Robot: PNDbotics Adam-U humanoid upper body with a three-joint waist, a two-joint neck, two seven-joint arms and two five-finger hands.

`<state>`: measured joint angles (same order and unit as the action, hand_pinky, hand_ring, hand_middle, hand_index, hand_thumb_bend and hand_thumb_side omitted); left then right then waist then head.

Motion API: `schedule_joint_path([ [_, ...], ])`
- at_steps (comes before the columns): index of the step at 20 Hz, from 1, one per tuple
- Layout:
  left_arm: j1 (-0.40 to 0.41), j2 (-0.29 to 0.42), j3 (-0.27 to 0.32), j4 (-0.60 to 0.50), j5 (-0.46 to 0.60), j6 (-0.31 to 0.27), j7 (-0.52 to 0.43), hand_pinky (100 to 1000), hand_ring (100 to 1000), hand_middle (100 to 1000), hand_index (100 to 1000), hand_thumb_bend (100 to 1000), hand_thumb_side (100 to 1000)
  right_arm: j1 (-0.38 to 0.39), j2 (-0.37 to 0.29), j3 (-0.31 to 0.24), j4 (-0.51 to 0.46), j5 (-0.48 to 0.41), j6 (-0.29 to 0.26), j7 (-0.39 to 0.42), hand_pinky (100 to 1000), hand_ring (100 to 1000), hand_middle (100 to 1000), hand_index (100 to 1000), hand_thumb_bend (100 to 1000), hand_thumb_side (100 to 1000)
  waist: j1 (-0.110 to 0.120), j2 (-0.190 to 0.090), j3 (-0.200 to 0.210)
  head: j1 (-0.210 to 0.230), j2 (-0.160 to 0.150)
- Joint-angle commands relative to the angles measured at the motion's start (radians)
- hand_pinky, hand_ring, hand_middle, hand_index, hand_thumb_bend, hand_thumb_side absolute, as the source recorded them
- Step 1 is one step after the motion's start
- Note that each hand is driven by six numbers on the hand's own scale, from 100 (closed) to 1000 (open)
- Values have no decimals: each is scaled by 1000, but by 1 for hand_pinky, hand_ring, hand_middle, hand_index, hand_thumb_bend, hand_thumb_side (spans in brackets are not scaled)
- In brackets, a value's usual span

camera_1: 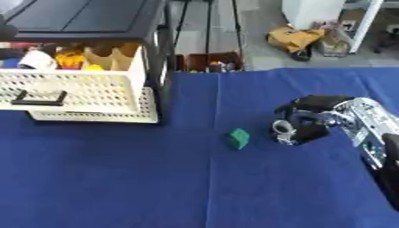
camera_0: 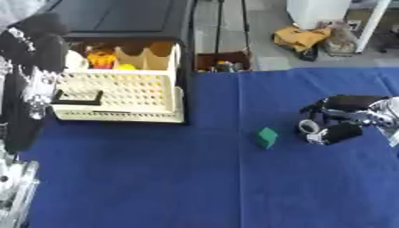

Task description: Pick up objects from table and place into drawer.

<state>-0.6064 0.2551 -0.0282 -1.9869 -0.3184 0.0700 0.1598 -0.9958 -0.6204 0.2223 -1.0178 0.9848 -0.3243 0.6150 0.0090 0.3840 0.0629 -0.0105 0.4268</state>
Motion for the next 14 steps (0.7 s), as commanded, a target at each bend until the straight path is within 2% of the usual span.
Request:
schedule_joint_path([
  [1, -10, 8, -1, -13, 2, -3, -3, 747, 817, 683, 813, 511, 851, -17, -14, -3, 17, 25, -2, -5, 510, 636, 744, 984, 327, 891, -1, -22, 2, 0, -15],
  [8, -9, 6, -2, -13, 3, -4, -5, 747, 818, 683, 813, 507, 854, -20, -9, -8, 53, 54, -5, -25, 486, 555, 707, 960, 271, 874, -2, -23, 3, -3, -17],
  [14, -6, 5, -2, -13, 5, -3, -8, 748, 818, 683, 812, 499, 856, -17, -11, -8, 56, 39, -18, -13, 450, 559, 707, 937, 277, 811, -1, -22, 0, -3, -13],
])
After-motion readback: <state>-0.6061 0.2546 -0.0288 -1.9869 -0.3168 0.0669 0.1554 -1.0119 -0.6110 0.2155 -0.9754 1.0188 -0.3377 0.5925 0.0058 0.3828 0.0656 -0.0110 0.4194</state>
